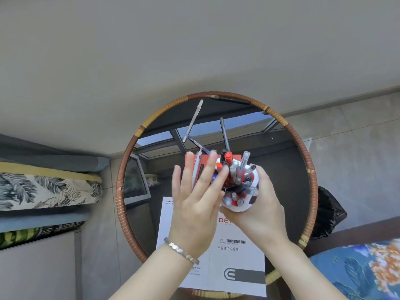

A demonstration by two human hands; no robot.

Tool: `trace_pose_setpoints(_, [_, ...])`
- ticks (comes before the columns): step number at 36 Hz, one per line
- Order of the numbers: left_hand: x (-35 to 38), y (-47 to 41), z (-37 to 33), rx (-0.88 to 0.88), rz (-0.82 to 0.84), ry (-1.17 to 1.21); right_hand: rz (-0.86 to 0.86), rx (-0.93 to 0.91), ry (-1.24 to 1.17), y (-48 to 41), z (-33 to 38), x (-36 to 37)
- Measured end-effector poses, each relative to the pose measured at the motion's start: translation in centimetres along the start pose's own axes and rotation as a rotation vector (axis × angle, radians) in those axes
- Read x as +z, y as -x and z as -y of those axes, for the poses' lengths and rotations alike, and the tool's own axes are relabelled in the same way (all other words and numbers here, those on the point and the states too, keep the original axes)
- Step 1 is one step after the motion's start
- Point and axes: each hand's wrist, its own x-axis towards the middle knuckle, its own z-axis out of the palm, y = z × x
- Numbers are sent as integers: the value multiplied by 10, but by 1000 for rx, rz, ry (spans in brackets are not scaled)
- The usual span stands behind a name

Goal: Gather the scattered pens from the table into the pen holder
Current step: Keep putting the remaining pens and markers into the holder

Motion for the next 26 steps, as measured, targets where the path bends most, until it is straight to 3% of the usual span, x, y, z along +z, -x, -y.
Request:
trace_pose_setpoints(3, [1,-8,5,-7,135,-39,-12,-20,29,-1,-1,-2])
trace_pose_setpoints(8, [-1,-28,-1,35,356,277,16,96,9,-9,-12,-8])
trace_pose_setpoints(10, [-1,-39,2,-82,307,456,33,136,2,-11,-20,-10])
trace_pose_setpoints(13, [18,-51,20,-538,102,606,28,160,-31,-14,-29,-14])
trace_pose_setpoints(15, [39,-54,42,-844,117,513,6,163,-51,-15,-33,-17])
trace_pose_setpoints(17, [59,-51,62,-956,251,291,-13,176,-87,-18,-37,-19])
trace_pose_setpoints(21, [86,-42,76,-798,551,-102,-22,192,-100,-20,-46,-24])
trace_pose_setpoints(26, [95,-46,81,-804,563,-160,-23,210,-101,-21,-53,-27])
